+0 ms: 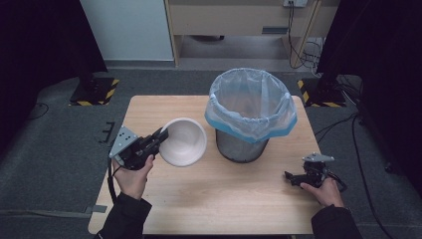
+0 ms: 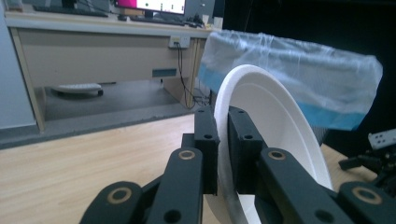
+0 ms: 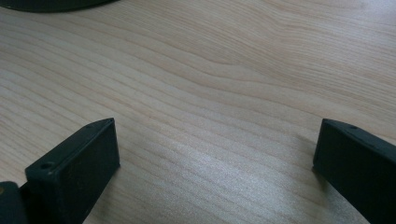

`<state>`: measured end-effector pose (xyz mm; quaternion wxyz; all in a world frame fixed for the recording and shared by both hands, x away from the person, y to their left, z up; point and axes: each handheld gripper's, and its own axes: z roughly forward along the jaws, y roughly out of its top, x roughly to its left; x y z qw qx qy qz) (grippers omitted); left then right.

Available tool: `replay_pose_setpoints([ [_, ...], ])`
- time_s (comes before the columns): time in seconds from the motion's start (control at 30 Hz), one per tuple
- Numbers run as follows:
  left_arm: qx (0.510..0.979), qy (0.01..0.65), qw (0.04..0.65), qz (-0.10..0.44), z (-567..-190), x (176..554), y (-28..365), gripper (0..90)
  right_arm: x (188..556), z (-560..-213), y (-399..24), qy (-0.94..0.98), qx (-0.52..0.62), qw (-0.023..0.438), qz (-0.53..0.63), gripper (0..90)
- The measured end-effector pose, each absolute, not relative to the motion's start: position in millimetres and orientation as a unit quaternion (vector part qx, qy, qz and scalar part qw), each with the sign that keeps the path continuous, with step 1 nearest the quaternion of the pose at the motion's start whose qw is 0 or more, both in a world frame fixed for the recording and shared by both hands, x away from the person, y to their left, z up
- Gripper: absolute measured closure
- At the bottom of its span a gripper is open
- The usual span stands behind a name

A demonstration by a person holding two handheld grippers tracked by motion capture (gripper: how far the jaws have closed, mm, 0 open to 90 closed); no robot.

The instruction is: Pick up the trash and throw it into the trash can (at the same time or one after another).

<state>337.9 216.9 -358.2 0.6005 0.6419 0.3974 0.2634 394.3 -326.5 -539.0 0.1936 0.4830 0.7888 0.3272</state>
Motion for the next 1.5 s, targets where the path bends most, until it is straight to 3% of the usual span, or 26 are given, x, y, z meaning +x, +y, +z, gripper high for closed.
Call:
replay_pose_setpoints([
  [0.37,0.622,0.382,0.625,0.276,-331,347,207,83.2,394,-539,-326,0.788,0.484,0.194,0.328,0.5],
  [0.87,0.611,0.344,0.648,0.296,-282,376,166,83.2,394,-539,-326,0.788,0.483,0.194,0.328,0.6],
  [1.5,0.609,0.331,0.653,0.305,-257,419,115,83.2,394,-539,-326,0.788,0.484,0.194,0.328,0.6],
])
